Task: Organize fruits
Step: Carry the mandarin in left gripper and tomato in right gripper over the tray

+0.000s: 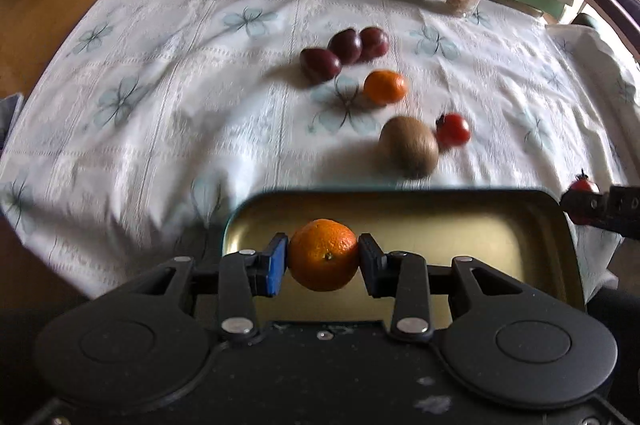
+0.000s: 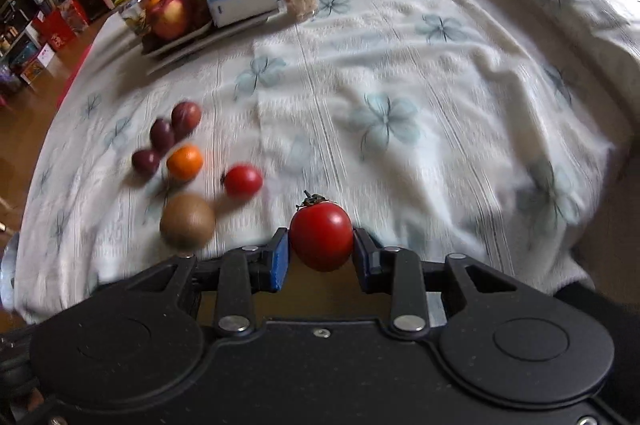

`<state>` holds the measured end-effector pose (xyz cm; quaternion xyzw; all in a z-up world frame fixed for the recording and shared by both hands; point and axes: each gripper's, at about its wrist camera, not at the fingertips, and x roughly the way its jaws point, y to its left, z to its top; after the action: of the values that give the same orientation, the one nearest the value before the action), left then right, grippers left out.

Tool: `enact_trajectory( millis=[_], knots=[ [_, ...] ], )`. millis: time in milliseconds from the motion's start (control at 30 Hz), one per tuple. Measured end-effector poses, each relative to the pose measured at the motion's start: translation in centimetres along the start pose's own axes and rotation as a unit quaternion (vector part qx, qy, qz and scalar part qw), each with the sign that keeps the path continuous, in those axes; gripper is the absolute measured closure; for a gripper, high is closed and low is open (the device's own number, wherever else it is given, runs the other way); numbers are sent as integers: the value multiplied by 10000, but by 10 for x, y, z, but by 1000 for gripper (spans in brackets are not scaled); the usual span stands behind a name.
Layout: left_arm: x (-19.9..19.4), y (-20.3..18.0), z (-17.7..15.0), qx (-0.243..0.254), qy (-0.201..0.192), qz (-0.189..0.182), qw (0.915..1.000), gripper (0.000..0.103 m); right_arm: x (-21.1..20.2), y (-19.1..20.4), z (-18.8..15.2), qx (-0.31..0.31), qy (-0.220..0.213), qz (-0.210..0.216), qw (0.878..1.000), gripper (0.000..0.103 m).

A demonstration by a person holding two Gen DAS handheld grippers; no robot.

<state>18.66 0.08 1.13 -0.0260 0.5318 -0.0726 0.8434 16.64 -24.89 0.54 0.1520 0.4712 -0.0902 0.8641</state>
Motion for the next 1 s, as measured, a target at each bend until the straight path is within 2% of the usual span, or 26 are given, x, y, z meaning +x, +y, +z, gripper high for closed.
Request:
enact_trajectory(
  millis=[300, 533, 1000],
  knots=[
    [-15, 14, -32, -295, -9, 66, 9995, 65, -20, -10, -50, 133, 149, -80, 9998, 60],
    [-23, 14, -46, -277, -74, 173, 9994, 65, -30, -9, -74, 72, 107, -250, 9996, 60],
    [-15, 15, -50, -299, 77, 267, 9992, 65, -27, -1, -83, -127, 152, -315, 9993, 60]
  ],
)
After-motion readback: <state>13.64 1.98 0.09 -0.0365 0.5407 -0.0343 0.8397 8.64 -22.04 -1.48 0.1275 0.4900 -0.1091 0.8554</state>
